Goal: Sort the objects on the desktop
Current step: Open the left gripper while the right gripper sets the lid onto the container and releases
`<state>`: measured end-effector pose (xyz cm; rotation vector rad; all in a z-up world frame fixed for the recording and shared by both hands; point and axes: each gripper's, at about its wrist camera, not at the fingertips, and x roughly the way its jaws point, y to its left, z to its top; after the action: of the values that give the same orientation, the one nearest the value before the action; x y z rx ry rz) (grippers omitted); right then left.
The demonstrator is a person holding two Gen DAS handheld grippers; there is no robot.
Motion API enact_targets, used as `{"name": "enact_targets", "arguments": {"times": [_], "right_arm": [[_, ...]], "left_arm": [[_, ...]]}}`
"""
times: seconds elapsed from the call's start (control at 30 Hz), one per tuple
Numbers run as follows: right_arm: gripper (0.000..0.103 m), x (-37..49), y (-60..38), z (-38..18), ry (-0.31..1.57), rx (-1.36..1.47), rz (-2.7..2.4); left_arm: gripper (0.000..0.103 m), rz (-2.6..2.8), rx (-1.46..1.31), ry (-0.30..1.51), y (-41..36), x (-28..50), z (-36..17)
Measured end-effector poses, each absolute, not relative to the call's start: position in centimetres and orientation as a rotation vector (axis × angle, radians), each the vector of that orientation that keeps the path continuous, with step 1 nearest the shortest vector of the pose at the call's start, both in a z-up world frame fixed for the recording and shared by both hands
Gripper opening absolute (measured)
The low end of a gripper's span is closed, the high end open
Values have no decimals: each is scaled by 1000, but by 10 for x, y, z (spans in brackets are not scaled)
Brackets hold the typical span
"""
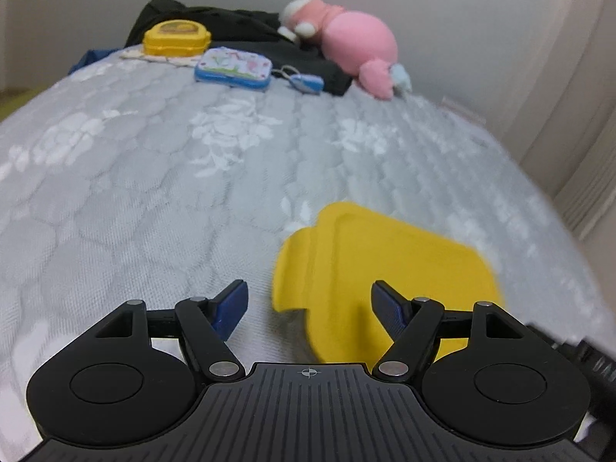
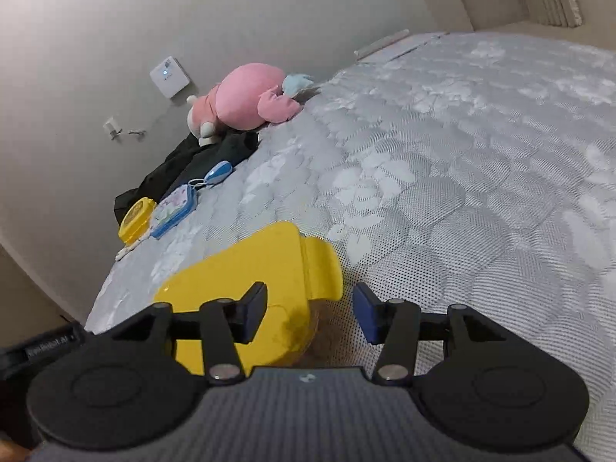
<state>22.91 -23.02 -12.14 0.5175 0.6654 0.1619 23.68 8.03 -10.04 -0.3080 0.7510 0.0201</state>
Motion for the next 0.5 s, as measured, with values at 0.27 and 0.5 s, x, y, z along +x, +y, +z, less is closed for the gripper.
{"name": "enact_targets", "arguments": {"times": [0.27, 0.5], "right_arm": [[51, 259, -221, -141, 673, 543, 194], [51, 260, -212, -136, 624, 451, 197]], "left_arm": [[84, -46, -284, 772, 89, 256, -116], [88, -86, -314, 792, 91, 262, -120]]}}
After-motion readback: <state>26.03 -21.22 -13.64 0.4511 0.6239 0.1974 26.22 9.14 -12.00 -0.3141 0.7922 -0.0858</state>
